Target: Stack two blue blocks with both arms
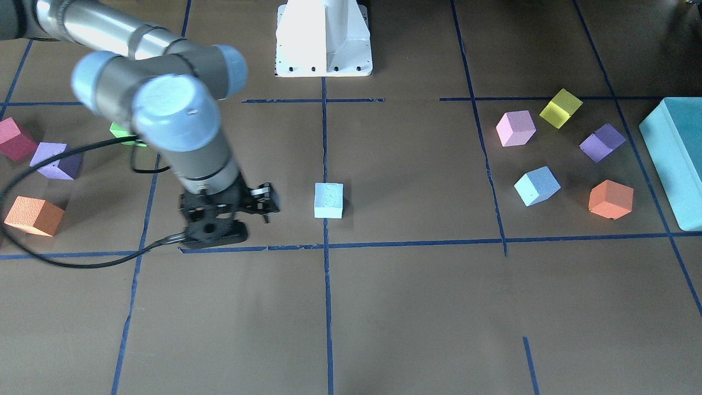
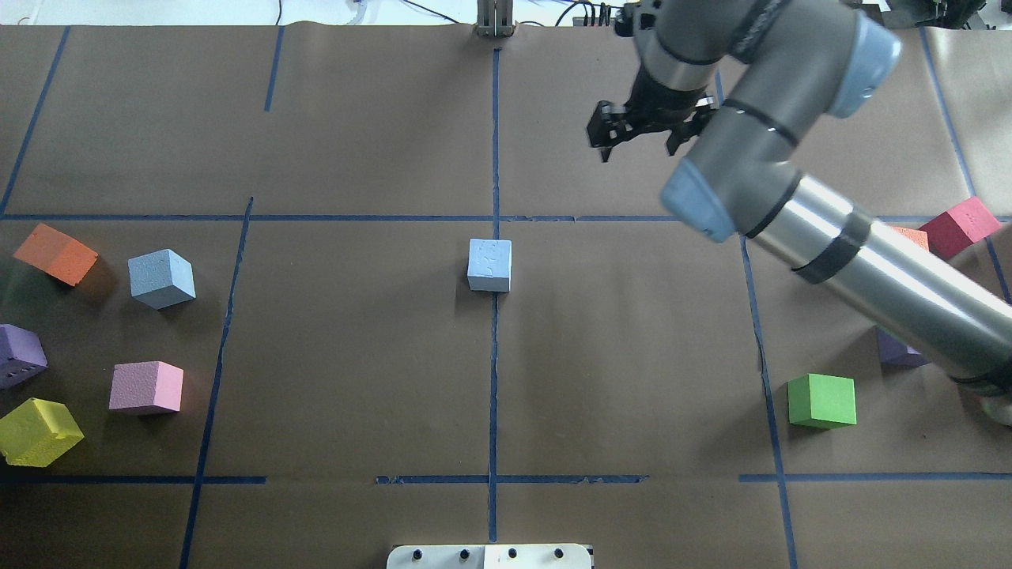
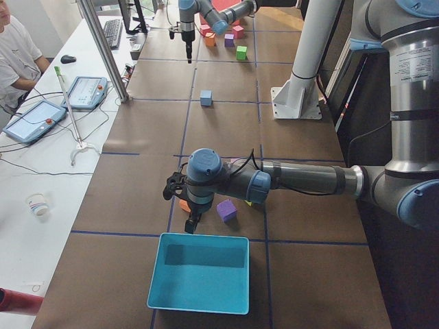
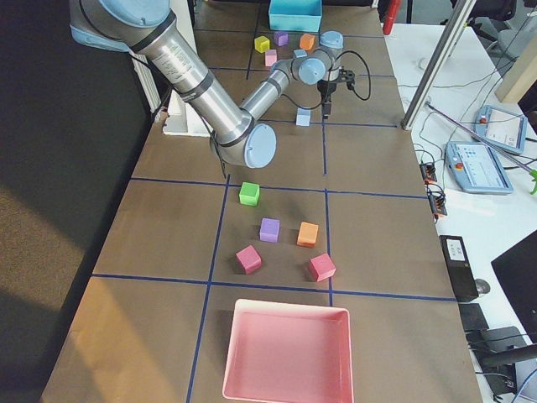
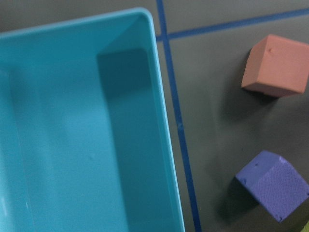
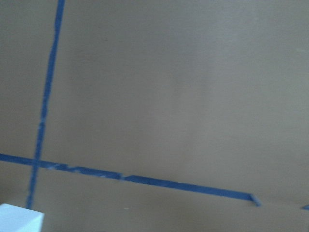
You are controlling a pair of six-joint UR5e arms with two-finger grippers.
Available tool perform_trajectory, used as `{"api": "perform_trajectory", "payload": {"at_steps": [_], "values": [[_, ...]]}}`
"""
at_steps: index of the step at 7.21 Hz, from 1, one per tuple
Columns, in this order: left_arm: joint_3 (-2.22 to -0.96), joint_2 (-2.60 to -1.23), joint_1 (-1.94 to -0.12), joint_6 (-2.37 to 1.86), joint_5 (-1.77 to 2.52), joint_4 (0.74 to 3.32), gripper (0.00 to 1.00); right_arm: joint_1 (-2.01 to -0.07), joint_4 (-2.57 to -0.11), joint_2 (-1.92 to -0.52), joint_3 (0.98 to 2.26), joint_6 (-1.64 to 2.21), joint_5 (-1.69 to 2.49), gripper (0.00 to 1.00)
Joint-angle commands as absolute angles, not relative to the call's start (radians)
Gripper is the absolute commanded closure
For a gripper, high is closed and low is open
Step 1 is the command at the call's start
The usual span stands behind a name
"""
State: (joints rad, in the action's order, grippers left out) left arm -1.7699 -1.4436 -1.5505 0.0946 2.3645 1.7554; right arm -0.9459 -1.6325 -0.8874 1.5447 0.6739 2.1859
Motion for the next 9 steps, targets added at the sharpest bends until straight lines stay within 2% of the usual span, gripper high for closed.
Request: {"api": "perform_trajectory", "payload": {"at_steps": [1,3,5,9], "values": [[-1.79,-1.501,-1.444,-0.228,2.443,1.793,0.0,-1.173,-1.644,-1.197,1.726,0.285,2.298,0.0],[-1.836,-1.555,-1.191,-0.532,2.372,1.873,0.0,-1.312,-1.644,-1.502,1.866,-0.055,2.302,0.0],[-1.838,-1.589,-1.128,-0.758,2.346,1.875,0.0,-1.448,-1.64,-1.665,1.847,-0.338,2.299,0.0],[-1.803,-1.664,-0.941,-0.998,2.116,1.878,0.0,-1.448,-1.631,-1.674,1.845,-0.265,2.298,0.0]]}}
